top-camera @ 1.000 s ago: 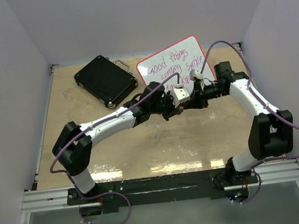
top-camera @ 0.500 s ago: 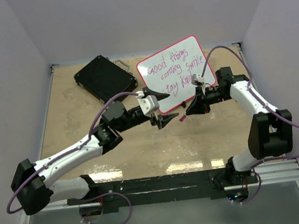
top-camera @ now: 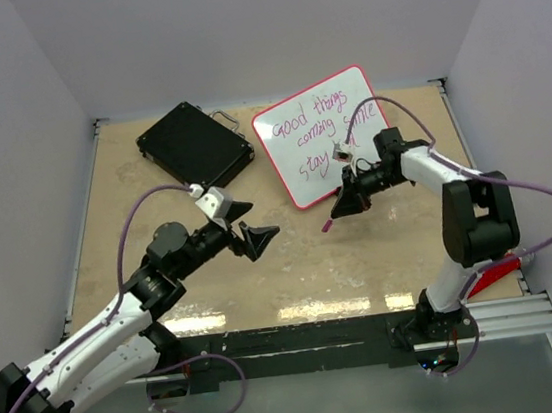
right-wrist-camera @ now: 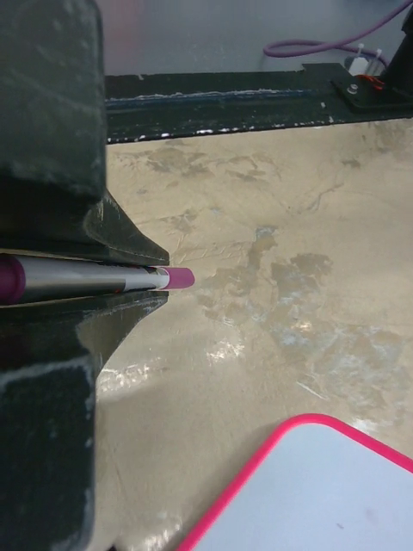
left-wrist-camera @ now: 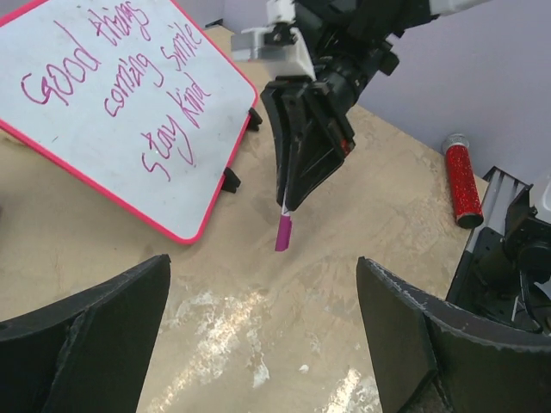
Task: Write a sentence on the whiteboard
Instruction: Put down the whiteboard marker at the center of the board, then reset both arms
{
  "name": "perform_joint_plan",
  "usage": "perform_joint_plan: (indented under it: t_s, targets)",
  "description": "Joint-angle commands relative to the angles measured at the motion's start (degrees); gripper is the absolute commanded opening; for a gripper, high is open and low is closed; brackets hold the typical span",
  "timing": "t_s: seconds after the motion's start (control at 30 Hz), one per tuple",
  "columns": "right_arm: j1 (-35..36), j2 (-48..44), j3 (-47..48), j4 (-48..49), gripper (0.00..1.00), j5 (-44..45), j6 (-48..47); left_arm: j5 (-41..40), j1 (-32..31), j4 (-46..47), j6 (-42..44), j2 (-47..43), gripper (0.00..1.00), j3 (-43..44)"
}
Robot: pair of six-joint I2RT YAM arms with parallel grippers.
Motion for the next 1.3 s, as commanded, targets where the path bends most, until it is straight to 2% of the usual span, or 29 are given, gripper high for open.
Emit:
perform_joint_plan:
  t_s: [0.0,0.1,0.13,0.2,0.23,0.33,0.53,0.67,0.77,0.8,0.83,0.93,1.03,1.2,1.27]
  targets:
    - [2.5,5.5,1.9,4.2,0.18,1.5,5.1,-4.0,0.2,-2.6,-7.4,-6.9,0.93,-4.4]
    - [2.8,4.7,0.0,8.5,0.29,5.1,9.3,-5.5,0.2,-3.4,-8.7,-9.9,0.93,-6.6]
    - [2.8,4.3,-0.8,9.5,0.36,6.4,10.2,-6.5,0.2,-3.3,-8.8,-10.3,0.93,-7.2]
    - [2.9,2.5,-1.5,12.1,0.46,10.5,13.1,-8.2,0.2,-3.2,-9.5,-9.9,0.96,-7.1]
    - [2.7,1.8,-1.9,12.6,0.55,11.8,13.8,-10.1,0.2,-3.6,-9.6,-8.9,0.98,-6.3]
    - [1.8,-1.9,-2.3,14.5,0.67,15.9,15.6,-15.0,0.2,-5.8,-10.6,-6.4,1.0,-3.8]
    - [-3.1,-11.2,-1.1,16.7,0.73,22.5,15.7,-16.3,1.9,-11.3,-9.0,-3.8,1.0,2.7]
    - [-5.5,-20.7,0.8,13.2,0.74,22.8,10.6,-13.1,7.3,-14.1,-8.4,-4.6,1.0,7.1]
    - [-6.1,-28.0,1.5,11.9,0.75,25.3,10.1,-3.4,16.1,-17.1,-9.8,-4.4,1.0,10.4]
    - [-6.2,-29.6,1.8,12.4,0.76,26.2,10.5,2.8,18.8,-18.1,-10.4,-3.5,1.0,12.6]
    - [-7.8,-31.2,2.1,12.7,0.77,27.5,11.0,6.2,24.4,-18.8,-11.0,-2.9,1.0,13.9]
    - [-8.0,-37.3,5.2,13.2,0.86,33.1,14.2,16.6,33.3,-21.5,-12.4,-0.5,1.0,20.1]
    - [-8.0,-41.7,9.3,14.1,0.98,37.8,19.1,17.2,35.2,-25.6,-10.0,1.0,1.0,26.6]
    - [-8.1,-44.7,14.4,15.9,0.99,41.0,29.1,15.5,35.2,-29.1,-7.3,1.0,1.0,32.4]
    - [-8.0,-45.4,15.2,17.3,0.99,45.5,34.9,15.1,35.3,-29.7,-6.4,0.6,1.0,32.8]
